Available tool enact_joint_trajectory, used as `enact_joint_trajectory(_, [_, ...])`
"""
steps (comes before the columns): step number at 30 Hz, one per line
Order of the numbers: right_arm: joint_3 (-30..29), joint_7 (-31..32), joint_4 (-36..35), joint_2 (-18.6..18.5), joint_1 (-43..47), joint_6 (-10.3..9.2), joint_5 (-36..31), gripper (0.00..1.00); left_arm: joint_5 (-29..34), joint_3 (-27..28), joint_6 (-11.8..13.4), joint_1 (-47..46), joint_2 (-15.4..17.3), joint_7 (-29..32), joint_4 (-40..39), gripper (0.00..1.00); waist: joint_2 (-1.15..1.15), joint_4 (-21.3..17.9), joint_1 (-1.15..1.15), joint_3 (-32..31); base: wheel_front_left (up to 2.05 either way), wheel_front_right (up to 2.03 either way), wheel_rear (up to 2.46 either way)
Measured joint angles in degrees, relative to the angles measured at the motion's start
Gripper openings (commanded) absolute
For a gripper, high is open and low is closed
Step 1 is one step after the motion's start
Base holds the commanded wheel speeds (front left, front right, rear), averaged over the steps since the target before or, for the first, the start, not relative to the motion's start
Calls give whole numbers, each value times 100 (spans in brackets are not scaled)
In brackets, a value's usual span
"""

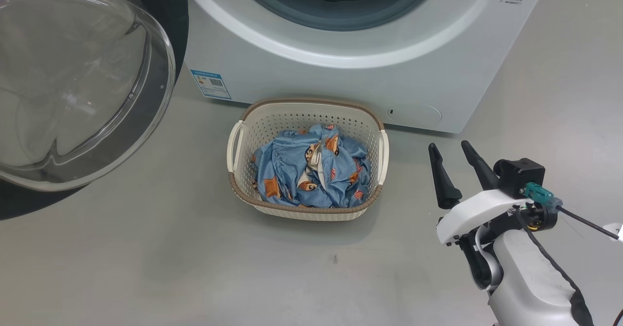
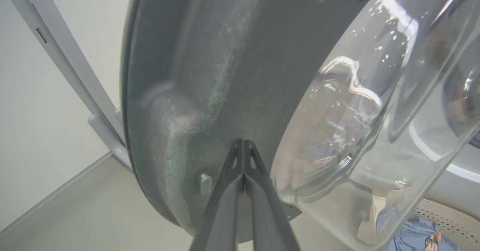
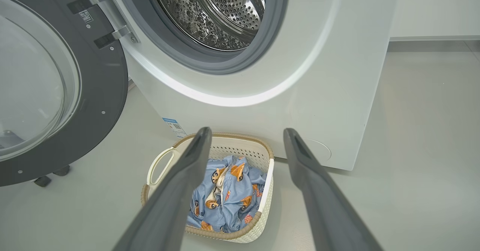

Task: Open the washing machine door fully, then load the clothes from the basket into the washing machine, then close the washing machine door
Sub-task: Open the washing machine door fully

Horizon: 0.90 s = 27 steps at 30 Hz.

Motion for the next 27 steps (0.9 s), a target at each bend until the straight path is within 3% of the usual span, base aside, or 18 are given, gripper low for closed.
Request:
enact_joint_trajectory(19, [-103, 0, 60, 46, 1, 0, 2, 100, -58, -263, -55, -143, -49, -493, 180, 0, 0, -21, 0, -118, 0, 0, 0])
enact_joint_trajectory(24, [-112, 0, 59, 48, 1, 0, 2, 100, -238, -288, -55, -111, -199, -731, 37, 0, 0, 9, 0, -154, 0, 0, 0])
enact_joint_trajectory(26, [-116, 0, 58, 49, 1, 0, 3, 100, -274, -322, -55, -60, -253, -826, -31, 26, 0, 20, 0, -168, 0, 0, 0])
enact_joint_trajectory(27, [-119, 0, 58, 48, 1, 0, 2, 100, -290, -337, -55, -21, -266, -864, -75, 47, 0, 26, 0, -174, 0, 0, 0])
